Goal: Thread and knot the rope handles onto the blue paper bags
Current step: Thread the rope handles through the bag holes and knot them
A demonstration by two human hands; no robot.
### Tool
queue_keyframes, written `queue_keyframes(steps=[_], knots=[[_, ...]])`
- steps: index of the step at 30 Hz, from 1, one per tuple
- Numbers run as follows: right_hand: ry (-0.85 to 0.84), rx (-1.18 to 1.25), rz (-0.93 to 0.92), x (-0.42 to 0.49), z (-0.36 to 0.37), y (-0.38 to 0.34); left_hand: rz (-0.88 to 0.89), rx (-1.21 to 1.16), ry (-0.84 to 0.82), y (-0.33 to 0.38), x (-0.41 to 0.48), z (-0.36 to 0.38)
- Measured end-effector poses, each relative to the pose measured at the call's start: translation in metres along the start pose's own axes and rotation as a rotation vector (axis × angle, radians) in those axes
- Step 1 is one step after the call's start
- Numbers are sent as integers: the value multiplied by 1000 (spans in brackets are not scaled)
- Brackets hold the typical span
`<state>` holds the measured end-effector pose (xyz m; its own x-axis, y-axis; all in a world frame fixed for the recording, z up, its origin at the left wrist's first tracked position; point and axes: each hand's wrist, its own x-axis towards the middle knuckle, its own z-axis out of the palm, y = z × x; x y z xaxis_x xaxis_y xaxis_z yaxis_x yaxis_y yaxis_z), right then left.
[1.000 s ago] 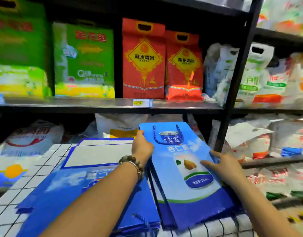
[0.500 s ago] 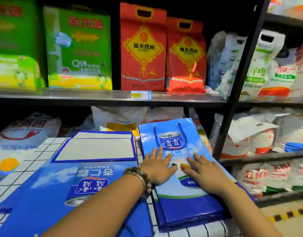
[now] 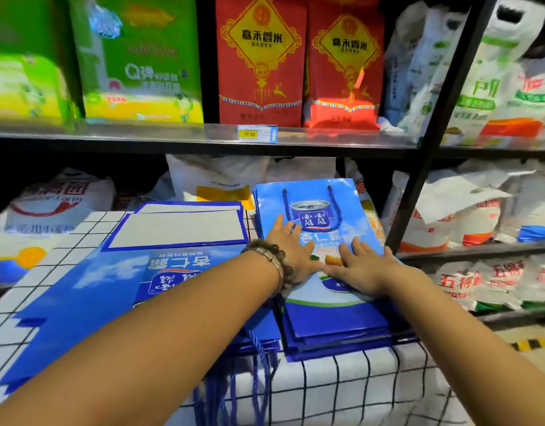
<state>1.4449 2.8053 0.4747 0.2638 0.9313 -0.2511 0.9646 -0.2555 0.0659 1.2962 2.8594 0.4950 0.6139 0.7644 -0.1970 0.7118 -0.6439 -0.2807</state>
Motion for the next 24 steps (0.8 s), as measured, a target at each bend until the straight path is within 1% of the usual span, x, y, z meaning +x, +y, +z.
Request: queue_keyframes(steps=[1, 3, 4, 5, 6, 7, 8, 9, 10, 12, 14, 15, 16, 17, 19, 21, 24], knots=[[70, -44, -3, -2, -2, -1, 30, -22, -1, -1, -9, -11], [321, -102, -51, -13, -6, -9, 96, -106, 19, -7, -34, -33], [460, -61, -110, -21, -7, -15, 115, -137, 56, -12, -49, -40], [572, 52, -197, -31, -9, -23, 123, -166, 96, -19, -66, -46], [634, 229, -304, -44, -10, -34, 120, -204, 123, -27, -84, -46], [628, 425, -415, -59, -11, -45, 104, -251, 130, -35, -102, -41], [568, 561, -512, -76, -13, -58, 83, -300, 125, -44, -119, -32], [497, 610, -585, -92, -14, -70, 58, -345, 122, -52, -136, -22], [433, 594, -637, -108, -15, -82, 29, -377, 129, -60, -152, -9], [349, 426, -687, -129, -15, -100, -44, -442, 187, -72, -178, 15], [348, 213, -670, -138, -13, -110, -104, -493, 248, -76, -196, 38], [336, 157, -649, -139, -13, -113, -120, -515, 259, -76, -202, 48], [307, 147, -638, -139, -13, -115, -134, -540, 276, -75, -206, 58], [269, 192, -637, -138, -14, -117, -161, -560, 282, -72, -209, 65], [176, 369, -628, -137, -16, -119, -222, -561, 311, -68, -211, 76], [120, 595, -596, -134, -20, -123, -243, -599, 388, -66, -213, 82], [-3, 1052, -536, -135, -21, -135, -190, -735, 517, -61, -215, 83]])
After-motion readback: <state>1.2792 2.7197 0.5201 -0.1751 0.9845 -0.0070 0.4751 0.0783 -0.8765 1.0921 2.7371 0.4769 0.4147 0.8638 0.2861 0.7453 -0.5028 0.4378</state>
